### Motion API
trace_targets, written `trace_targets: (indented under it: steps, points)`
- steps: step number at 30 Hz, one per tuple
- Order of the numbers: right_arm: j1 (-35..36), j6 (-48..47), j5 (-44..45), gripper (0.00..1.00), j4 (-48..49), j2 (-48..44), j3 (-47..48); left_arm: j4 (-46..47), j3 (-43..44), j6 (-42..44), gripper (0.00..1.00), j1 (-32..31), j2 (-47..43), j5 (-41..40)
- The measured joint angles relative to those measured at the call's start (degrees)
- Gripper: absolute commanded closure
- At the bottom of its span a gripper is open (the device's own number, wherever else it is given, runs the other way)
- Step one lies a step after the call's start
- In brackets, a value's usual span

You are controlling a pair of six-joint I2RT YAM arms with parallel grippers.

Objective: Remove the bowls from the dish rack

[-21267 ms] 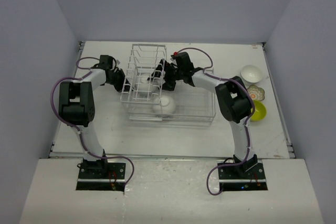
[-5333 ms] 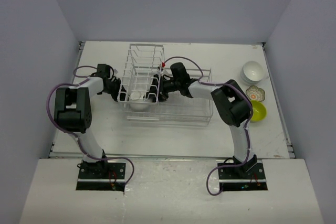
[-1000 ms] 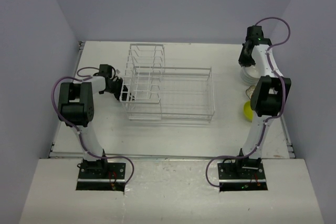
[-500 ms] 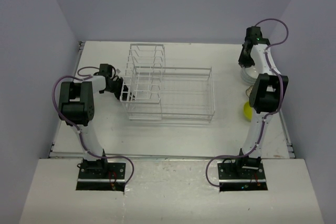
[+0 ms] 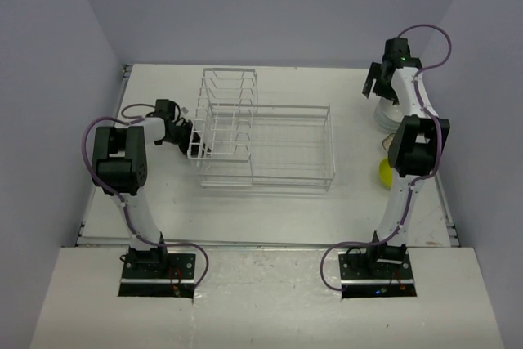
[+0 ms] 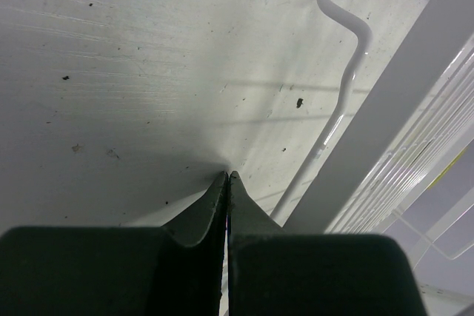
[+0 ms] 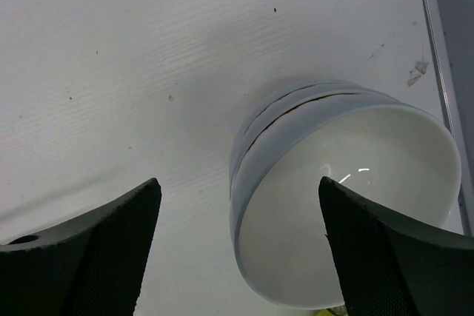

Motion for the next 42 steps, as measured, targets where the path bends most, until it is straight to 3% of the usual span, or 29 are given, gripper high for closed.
trace_targets:
  steps: [1, 4, 11, 21, 29, 31, 33, 42]
  points:
    - [0.0, 0.0, 0.02, 0.06, 0.13, -0.35, -0.37, 0.0, 0.0, 0.02, 1.0, 0.0, 0.0, 0.0]
    - [0.15, 0.04, 0.0, 0.01, 0.04, -2.99, -2.89, -0.04, 0.04, 0.13, 1.0, 0.0, 0.0, -0.02]
    - [1.81, 0.35, -0.42, 0.01, 1.73, -12.72, -10.69, -0.11, 0.09, 0.13, 1.0, 0.0, 0.0, -0.04]
    - [8.31, 1.36, -5.75, 0.01, 3.65, -26.97, -22.25, -2.47, 1.79, 1.18, 0.85, 0.81, -0.31, -2.27]
    - [11.04, 3.08, -11.87, 0.01, 4.31, -35.3, -27.93, -4.42, 3.93, 2.19, 0.64, 4.96, -0.85, -3.87]
    - [11.72, 3.69, -14.1, 0.01, 4.42, -37.35, -29.68, -5.27, 5.29, 2.73, 0.5, 5.46, -1.9, -4.68]
    - [12.68, 3.98, -15.87, 0.01, 4.46, -39.04, -30.84, -5.44, 6.4, 3.58, 0.39, 5.55, -4.85, -6.19]
    - [14.05, 5.18, -21.88, 0.01, 6.14, -49.11, -39.54, -5.46, 10.51, 9.6, 0.2, 5.49, -24.98, -13.2]
